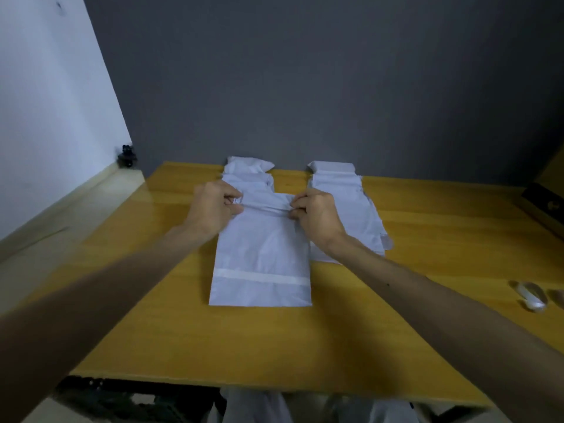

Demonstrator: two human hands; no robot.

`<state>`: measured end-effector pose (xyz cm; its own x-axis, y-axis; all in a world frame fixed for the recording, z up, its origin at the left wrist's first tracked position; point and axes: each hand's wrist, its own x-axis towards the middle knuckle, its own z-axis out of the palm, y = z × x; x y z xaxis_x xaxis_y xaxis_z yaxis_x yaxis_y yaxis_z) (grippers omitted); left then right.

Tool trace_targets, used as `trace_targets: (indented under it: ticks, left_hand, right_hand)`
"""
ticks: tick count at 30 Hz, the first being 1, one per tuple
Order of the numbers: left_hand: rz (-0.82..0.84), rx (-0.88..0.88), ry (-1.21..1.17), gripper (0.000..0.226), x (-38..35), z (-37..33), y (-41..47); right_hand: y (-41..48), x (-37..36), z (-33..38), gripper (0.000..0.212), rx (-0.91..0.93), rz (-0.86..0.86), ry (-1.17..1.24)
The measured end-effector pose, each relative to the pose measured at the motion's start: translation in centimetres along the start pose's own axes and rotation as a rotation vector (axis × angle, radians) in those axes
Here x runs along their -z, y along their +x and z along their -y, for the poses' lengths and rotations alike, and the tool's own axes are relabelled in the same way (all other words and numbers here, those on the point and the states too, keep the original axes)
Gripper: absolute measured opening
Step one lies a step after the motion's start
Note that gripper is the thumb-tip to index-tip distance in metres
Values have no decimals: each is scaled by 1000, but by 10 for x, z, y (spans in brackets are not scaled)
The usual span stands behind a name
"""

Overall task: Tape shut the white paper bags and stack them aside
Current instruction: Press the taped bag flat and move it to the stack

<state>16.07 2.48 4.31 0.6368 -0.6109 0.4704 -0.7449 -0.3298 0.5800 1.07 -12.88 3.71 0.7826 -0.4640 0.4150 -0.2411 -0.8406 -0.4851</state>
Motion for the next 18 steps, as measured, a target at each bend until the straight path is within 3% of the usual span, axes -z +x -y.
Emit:
trace_targets:
  ticks: [10, 18]
  left_hand:
    - [5, 167, 29, 27, -27, 84, 70]
    - [79, 226, 104, 28, -46, 124, 83]
  right_hand:
    - [110, -80, -12, 11, -93, 171, -72]
    - [124, -124, -23, 11, -76, 89, -19]
